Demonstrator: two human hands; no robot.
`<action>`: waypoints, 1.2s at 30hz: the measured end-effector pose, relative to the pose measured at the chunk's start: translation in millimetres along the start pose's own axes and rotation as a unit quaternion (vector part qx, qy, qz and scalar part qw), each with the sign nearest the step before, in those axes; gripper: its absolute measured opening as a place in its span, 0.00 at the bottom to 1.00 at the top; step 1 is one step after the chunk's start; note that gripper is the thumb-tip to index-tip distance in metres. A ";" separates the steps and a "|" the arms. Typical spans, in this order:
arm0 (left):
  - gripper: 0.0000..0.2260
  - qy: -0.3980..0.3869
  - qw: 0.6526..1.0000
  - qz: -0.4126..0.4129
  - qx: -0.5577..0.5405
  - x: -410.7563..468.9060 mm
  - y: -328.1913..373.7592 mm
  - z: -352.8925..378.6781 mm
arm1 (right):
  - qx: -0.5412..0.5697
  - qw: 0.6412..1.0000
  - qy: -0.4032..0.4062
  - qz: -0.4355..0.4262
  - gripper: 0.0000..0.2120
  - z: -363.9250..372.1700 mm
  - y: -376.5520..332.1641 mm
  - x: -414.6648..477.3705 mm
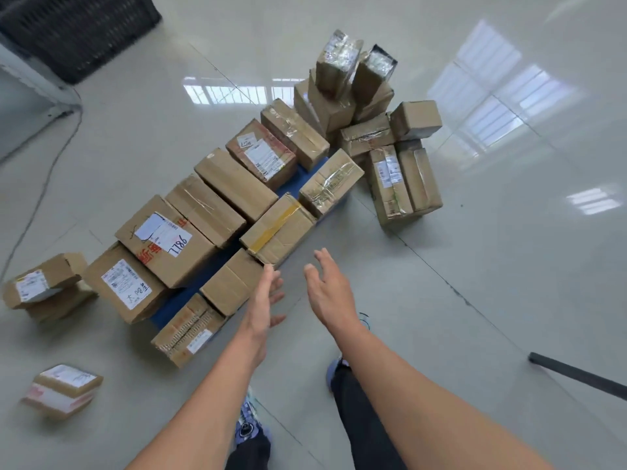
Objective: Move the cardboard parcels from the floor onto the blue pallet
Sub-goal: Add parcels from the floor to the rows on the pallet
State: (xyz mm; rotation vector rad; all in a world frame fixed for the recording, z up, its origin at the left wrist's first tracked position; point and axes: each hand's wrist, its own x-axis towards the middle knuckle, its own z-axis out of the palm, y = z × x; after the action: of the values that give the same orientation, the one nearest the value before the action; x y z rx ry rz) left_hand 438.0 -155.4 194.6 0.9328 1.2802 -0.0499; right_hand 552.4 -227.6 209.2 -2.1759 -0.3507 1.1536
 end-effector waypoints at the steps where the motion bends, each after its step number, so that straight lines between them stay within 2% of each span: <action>1: 0.30 -0.005 1.000 -0.001 0.007 4.7 8.7 20.0 | 0.008 1.000 0.008 0.007 0.24 -18.9 4.9 10.6; 7: 0.30 -0.034 0.999 -0.015 0.026 32.1 49.9 122.7 | 0.012 0.998 0.037 0.042 0.24 -106.9 30.8 68.9; 13: 0.31 -0.065 0.997 -0.040 0.028 76.5 69.6 189.7 | 0.007 0.997 0.052 0.064 0.24 -159.1 45.0 122.1; 28: 0.33 -0.079 0.987 -0.142 0.005 267.5 85.9 281.1 | -0.019 0.989 0.055 0.139 0.21 -219.2 100.9 326.7; 36: 0.30 -0.075 0.988 -0.137 -0.006 361.8 67.3 338.2 | -0.030 0.986 0.026 0.163 0.24 -235.6 160.3 425.3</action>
State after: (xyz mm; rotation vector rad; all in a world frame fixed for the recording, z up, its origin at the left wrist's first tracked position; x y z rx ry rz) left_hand 861.4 -156.5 -71.0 0.7241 1.2577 -0.3214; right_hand 980.3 -232.8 -71.8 -2.3724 -0.0037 1.2704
